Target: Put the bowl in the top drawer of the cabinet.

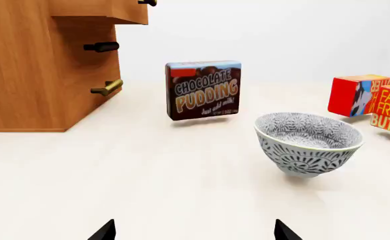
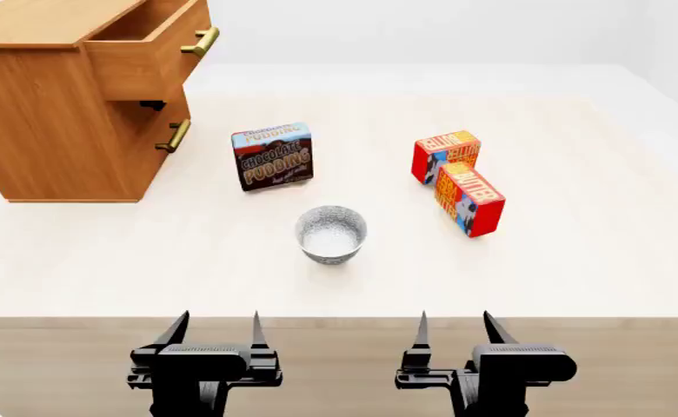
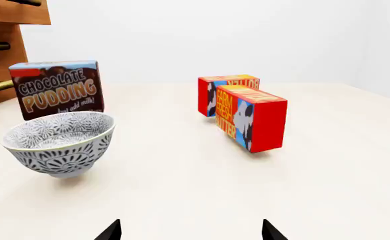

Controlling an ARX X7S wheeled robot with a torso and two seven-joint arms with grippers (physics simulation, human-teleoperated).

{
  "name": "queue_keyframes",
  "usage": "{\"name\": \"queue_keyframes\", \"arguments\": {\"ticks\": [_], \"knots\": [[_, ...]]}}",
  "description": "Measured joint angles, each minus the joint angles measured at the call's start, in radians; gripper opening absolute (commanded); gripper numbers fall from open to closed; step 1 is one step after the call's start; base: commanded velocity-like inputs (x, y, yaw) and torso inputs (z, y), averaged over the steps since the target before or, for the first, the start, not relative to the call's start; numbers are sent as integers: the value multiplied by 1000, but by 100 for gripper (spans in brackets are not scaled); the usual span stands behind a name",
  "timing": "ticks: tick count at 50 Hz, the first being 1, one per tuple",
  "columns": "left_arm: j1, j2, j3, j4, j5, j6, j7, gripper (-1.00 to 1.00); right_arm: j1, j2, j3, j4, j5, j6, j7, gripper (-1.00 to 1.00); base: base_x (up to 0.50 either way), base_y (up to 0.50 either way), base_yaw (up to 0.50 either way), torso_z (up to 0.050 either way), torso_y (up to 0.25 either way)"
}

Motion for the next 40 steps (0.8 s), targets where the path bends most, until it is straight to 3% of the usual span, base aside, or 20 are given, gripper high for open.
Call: {"name": "queue_keyframes", "arguments": {"ticks": [8,17,28,40], "knots": [[-12,-16,12,-28,-8,1,-23,100,-3,15,-17,-4,10,9,23,100,0,0,0,0,0],[-29,-38,25,-41,-19,-16,-54,100,-8,40,-43,-10,22,13,43,100,0,497,0,0,0],[-52,-71,52,-25,-61,-42,-32,100,14,60,-82,-15,15,57,66,100,0,91,0,49,0],[-196,-113,73,44,-138,-262,11,100,121,111,-102,-159,19,276,59,100,0,0,0,50,0]]}}
